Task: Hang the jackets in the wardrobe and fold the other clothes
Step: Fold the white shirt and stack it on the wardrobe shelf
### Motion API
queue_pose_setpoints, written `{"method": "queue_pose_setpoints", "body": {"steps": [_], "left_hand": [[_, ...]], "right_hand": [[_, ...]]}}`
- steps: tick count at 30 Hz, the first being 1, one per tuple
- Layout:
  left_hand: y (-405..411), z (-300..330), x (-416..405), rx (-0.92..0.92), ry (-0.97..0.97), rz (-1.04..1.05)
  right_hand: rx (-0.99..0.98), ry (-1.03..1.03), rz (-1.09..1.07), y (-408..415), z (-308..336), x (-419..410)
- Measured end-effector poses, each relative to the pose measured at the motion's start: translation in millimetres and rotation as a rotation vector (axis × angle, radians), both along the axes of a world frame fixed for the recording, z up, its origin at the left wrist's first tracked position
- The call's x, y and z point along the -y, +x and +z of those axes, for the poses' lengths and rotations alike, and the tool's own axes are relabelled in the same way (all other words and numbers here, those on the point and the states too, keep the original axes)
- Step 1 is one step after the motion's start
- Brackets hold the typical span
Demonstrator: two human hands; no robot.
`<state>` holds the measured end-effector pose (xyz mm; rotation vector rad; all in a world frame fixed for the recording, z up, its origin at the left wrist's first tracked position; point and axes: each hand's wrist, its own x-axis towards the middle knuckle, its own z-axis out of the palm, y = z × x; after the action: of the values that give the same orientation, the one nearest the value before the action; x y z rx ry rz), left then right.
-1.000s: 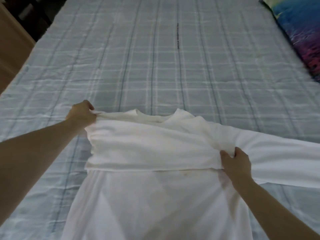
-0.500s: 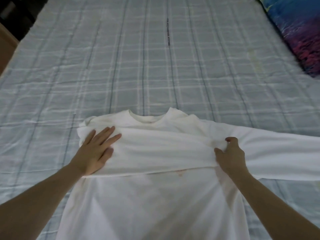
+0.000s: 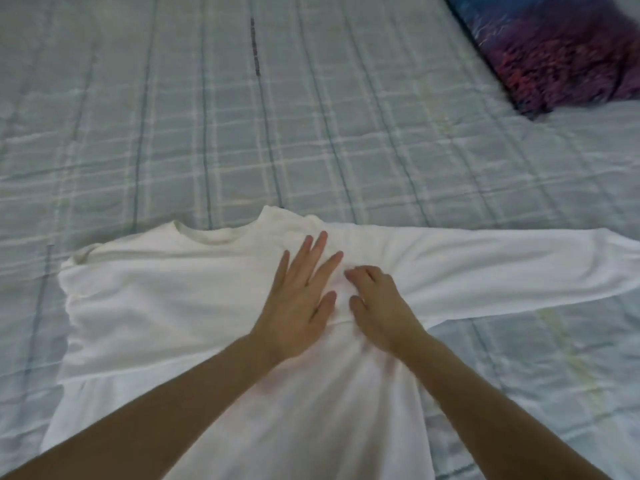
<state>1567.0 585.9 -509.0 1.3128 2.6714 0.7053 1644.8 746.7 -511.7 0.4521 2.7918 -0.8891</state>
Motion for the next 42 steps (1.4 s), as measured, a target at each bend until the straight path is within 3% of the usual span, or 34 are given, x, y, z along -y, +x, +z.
{"method": "queue_pose_setpoints", "body": {"steps": [2, 5, 9, 17, 20, 24, 30, 34, 38, 42], "left_hand": [[27.1, -8.6, -58.4, -0.026, -0.039, 0.009], [49.8, -33.3, -108.8, -0.054, -0.197, 0.048], [58.2, -59.7, -119.1, -0.096, -0.399, 0.081], [62.2, -48.6, -121.4, -0.139, -0.454, 0.054], [60.3, -51.1, -121.7, -0.143, -0.459, 0.056], [59.4, -56.1, -121.3, -0.177, -0.437, 0.048], [59.4, -58.4, -122.0, -0.198, -0.422, 0.054], [58.0, -56.9, -121.6, -0.199, -0.4, 0.057], [58.7, -55.6, -120.8, -0.183, -0.366, 0.053], [57.6, -55.8, -118.5, -0.138, -0.354, 0.062]], "right_hand": [[-0.053, -0.014, -0.087, 2.0, 10.8, -36.3], [0.069, 0.228, -0.31, 29.4, 12.3, -111.2], [0.092, 0.165, -0.394, 78.2, 11.5, -195.0], [0.132, 0.256, -0.719, 127.9, 16.5, -305.7], [0.092, 0.388, -0.966, 129.4, 18.5, -332.6], [0.26, 0.385, -1.165, 127.1, 18.6, -372.1], [0.372, 0.136, -1.162, 117.2, 33.9, -399.4], [0.138, -0.071, -1.226, 101.6, 45.9, -370.1], [-0.135, 0.149, -0.865, 76.2, 56.7, -304.3], [-0.211, 0.075, -0.614, 62.6, 49.9, -221.7]]}}
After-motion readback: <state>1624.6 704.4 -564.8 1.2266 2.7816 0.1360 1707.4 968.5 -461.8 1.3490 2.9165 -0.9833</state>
